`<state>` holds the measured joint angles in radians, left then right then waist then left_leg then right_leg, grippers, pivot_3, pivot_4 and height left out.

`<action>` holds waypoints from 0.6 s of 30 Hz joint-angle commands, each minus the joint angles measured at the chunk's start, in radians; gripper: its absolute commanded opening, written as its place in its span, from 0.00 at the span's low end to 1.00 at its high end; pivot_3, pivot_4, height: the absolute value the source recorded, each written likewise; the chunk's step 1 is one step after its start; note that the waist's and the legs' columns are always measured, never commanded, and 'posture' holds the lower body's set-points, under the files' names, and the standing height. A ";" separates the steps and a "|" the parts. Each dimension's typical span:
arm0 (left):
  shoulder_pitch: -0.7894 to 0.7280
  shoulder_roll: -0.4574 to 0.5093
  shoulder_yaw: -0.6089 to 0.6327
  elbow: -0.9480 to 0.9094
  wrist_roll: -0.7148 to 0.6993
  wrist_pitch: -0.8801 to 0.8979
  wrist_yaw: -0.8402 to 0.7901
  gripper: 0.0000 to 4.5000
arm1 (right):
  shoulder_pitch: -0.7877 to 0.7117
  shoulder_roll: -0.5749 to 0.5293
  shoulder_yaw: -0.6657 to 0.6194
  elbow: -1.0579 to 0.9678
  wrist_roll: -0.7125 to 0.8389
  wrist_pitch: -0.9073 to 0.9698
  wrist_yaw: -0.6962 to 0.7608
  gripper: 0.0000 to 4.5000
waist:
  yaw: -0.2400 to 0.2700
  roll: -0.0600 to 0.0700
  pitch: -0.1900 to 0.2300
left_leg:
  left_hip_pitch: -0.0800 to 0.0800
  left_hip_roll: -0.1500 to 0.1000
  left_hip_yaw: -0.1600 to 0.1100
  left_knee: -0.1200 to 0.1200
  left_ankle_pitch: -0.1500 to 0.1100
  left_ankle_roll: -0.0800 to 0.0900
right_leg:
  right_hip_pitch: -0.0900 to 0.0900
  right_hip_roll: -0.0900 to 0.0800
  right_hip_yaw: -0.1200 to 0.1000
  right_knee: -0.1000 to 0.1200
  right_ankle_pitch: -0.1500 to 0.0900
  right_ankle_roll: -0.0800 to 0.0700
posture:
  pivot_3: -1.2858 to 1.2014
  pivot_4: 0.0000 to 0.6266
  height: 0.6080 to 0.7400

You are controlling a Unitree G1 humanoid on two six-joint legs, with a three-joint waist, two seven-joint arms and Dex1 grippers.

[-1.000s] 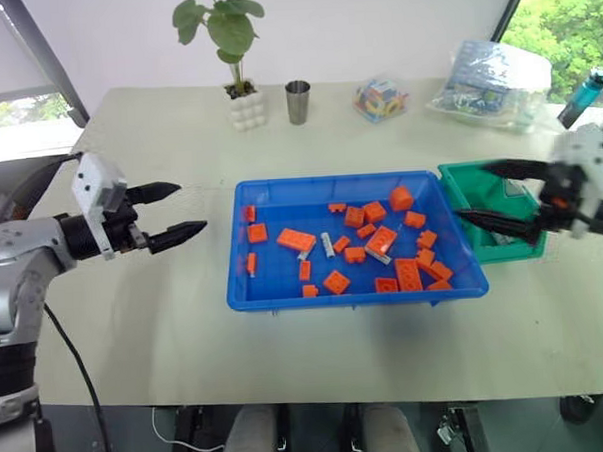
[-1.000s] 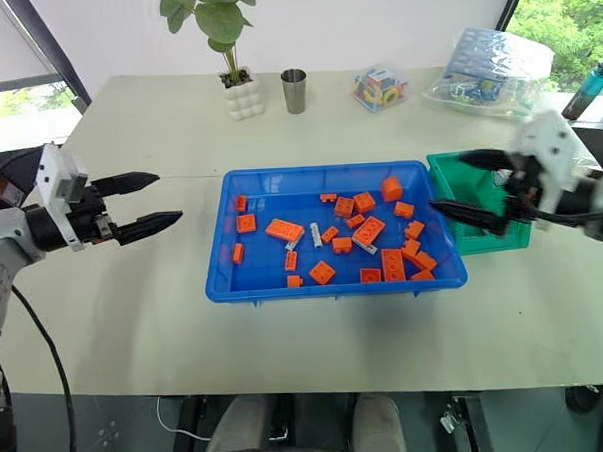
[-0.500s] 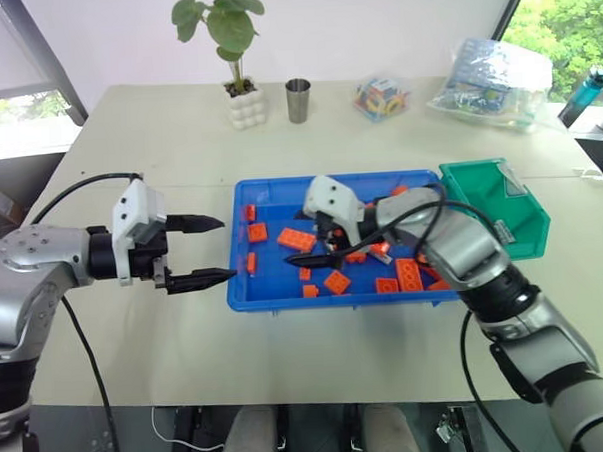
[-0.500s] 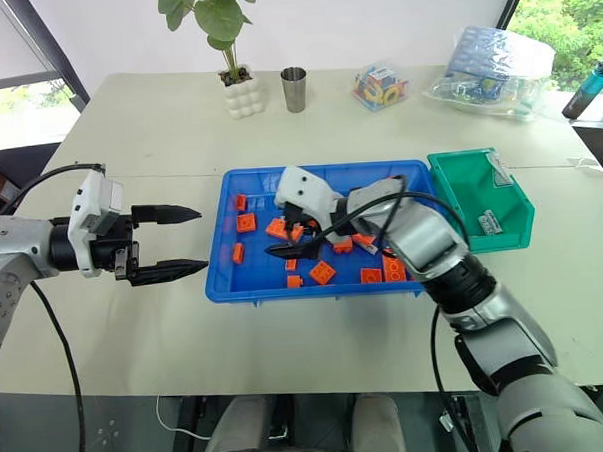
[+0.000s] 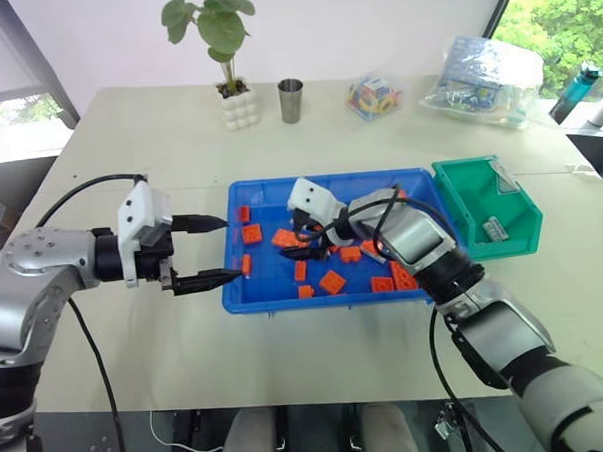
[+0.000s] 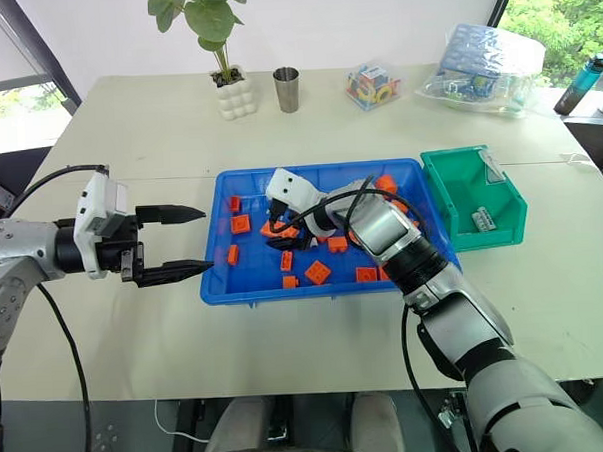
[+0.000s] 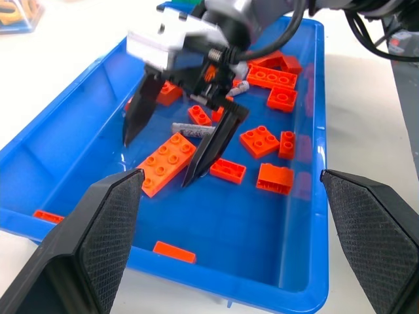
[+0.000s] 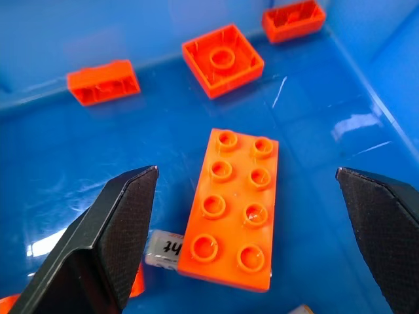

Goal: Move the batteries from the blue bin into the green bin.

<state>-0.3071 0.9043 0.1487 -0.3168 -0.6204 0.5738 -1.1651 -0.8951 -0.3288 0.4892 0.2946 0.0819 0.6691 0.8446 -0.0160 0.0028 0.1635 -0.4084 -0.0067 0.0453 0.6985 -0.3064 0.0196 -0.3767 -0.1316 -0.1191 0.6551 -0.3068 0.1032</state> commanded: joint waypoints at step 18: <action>-0.012 -0.007 -0.010 -0.016 0.006 -0.046 0.015 1.00 | -0.015 0.000 -0.137 -0.050 -0.005 -0.020 0.020 0.27 | 0.001 0.000 0.000 | 0.000 0.000 0.000 0.000 0.000 0.000 | 0.000 0.000 0.000 0.000 0.000 0.000 | 0.52 0.24 0.69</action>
<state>-0.3074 0.8968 0.1313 -0.3165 -0.6182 0.5483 -1.1517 -0.8902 -0.3082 0.3948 0.2753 0.0680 0.6610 0.8631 -0.0149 0.0030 0.1636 -0.4085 -0.0067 0.0454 0.6985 -0.3065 0.0196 -0.3770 -0.1317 -0.1189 0.6552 -0.3068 0.1031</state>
